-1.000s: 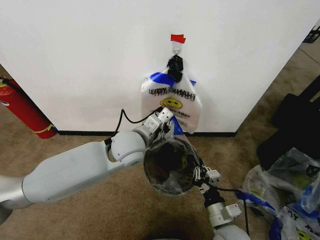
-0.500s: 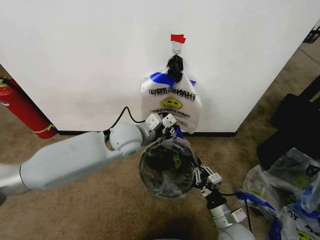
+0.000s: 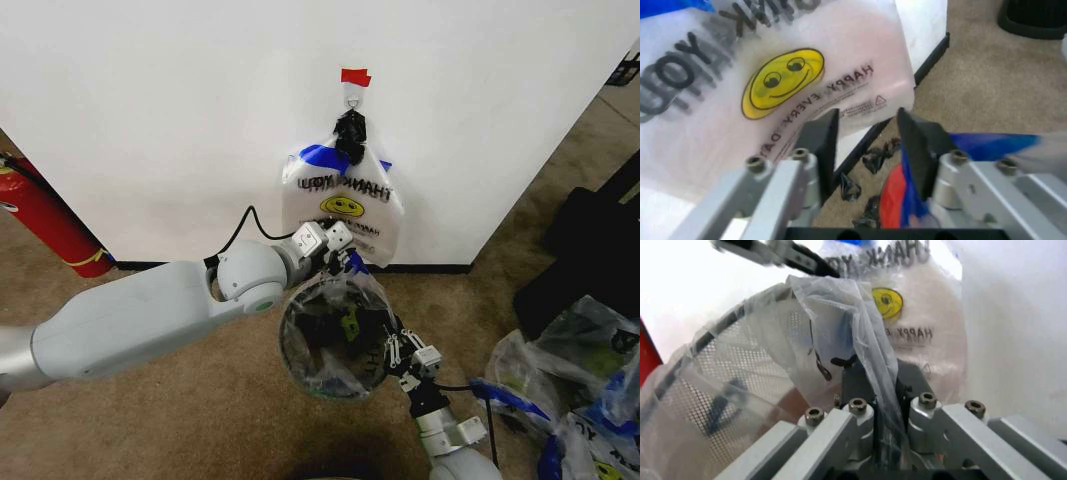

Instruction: Pick up the garbage bag from the wall and place it over the trash bin.

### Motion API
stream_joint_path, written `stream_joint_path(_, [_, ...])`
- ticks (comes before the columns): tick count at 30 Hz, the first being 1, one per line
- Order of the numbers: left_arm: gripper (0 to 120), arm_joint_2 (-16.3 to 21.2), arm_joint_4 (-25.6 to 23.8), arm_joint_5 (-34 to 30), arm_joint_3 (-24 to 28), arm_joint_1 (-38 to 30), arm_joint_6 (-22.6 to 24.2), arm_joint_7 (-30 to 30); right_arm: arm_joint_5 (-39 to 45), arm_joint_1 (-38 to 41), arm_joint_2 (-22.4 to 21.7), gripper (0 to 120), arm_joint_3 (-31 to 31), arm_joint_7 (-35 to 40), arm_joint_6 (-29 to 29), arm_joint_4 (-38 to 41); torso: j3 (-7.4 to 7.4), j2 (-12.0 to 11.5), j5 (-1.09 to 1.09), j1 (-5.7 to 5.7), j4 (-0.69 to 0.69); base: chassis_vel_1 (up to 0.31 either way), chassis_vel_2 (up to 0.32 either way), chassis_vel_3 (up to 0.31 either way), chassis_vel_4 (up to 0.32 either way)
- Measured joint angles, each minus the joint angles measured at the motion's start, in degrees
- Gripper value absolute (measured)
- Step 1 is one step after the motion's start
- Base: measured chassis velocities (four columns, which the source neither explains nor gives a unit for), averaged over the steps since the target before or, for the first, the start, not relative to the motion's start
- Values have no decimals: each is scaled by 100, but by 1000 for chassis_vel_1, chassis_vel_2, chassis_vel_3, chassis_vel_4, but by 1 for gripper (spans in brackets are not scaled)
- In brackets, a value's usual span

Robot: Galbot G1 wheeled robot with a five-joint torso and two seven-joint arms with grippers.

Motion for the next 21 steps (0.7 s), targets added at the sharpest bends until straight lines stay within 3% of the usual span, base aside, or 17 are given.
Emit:
stream_joint_path(4, [50,131,-205,-10,-62,47,73,-44,31,1,15,0,-29,46,-53,-1,0,0,1,0,0,0,0,0,0])
stream_joint_path(8, [68,296,-584,-69,-282,254,-45,-222,273,-57,39,0,-89,288,-426,183,0,0,0,0,-3,0,0,0,0])
stream_joint_path(10, [69,320,-635,-74,-317,299,-104,-255,313,-63,43,0,-99,332,-477,208,0,0,1,0,-2,0,0,0,0])
stream_joint_path(11, [76,500,-964,-38,-662,736,-658,-424,595,-85,74,0,-141,618,-806,355,0,0,-1,0,-3,0,0,0,0])
stream_joint_path(13, [83,665,-1199,132,-1022,1204,-1117,-458,759,-84,104,0,-155,839,-938,414,0,0,0,0,-2,0,0,0,0])
stream_joint_path(14, [90,812,-1388,397,-1283,1737,-1531,-493,946,-88,162,0,-144,1125,-1097,504,-1,0,0,-1,7,0,0,0,0])
stream_joint_path(16, [97,796,-1386,1101,-1827,2614,-1992,-631,1405,-251,301,0,-46,1632,-1440,763,-1,0,-3,-1,-4,0,0,0,0])
stream_joint_path(17, [97,796,-1386,1101,-1827,2614,-1992,-631,1405,-251,301,0,-46,1632,-1440,763,-1,0,-3,-1,-4,0,0,0,0])
stream_joint_path(19, [100,785,-1401,1298,-2482,3271,-2194,-769,1737,-222,335,0,-8,1890,-1707,887,0,0,-2,0,-6,0,0,0,0])
stream_joint_path(20, [100,785,-1401,1298,-2482,3271,-2194,-769,1737,-222,335,0,-8,1890,-1707,887,0,0,-2,0,-6,0,0,0,0])
stream_joint_path(21, [100,744,-1474,1275,-3096,3814,-2312,-861,1984,-129,334,0,17,2033,-1912,959,0,0,4,-1,-4,0,0,0,0])
